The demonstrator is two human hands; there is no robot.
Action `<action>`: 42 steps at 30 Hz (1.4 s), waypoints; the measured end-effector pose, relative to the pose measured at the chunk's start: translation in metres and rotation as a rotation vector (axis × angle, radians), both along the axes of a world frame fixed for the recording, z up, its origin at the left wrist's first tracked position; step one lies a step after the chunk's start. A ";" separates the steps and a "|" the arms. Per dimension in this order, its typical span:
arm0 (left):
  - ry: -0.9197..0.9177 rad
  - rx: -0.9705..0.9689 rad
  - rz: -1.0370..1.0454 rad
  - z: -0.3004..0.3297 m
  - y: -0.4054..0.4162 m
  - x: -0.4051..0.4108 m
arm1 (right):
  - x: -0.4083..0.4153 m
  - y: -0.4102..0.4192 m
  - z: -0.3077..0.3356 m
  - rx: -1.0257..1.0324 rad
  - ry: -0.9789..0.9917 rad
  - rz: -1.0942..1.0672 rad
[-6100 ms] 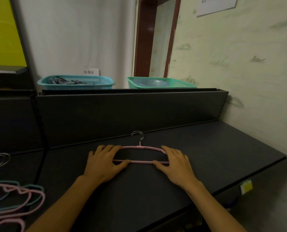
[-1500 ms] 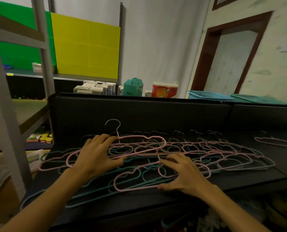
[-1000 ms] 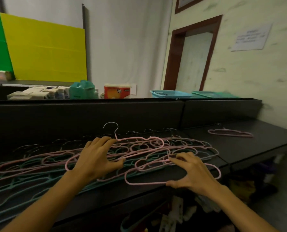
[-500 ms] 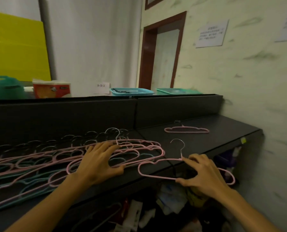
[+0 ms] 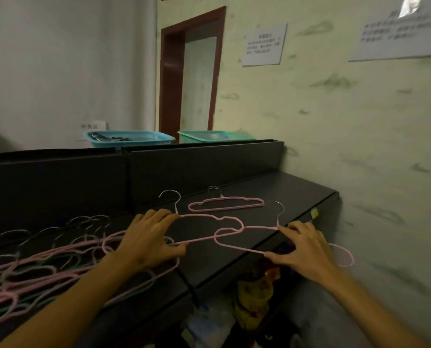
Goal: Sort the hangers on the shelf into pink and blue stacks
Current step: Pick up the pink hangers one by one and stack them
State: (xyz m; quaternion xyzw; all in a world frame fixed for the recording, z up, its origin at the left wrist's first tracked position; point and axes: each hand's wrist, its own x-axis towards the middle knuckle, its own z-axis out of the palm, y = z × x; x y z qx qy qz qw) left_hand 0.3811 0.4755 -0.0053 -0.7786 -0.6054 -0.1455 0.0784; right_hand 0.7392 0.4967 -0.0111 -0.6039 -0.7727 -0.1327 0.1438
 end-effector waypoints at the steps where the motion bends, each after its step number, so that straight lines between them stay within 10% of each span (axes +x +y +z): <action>1: 0.003 0.022 -0.009 0.001 0.013 0.006 | 0.007 0.011 0.002 0.025 0.000 -0.013; 14: -0.007 -0.094 -0.068 -0.016 0.153 0.063 | 0.097 0.124 -0.001 0.190 0.208 -0.194; 42: -0.155 -0.147 0.067 -0.042 0.257 0.136 | 0.130 0.298 -0.005 0.102 0.332 0.160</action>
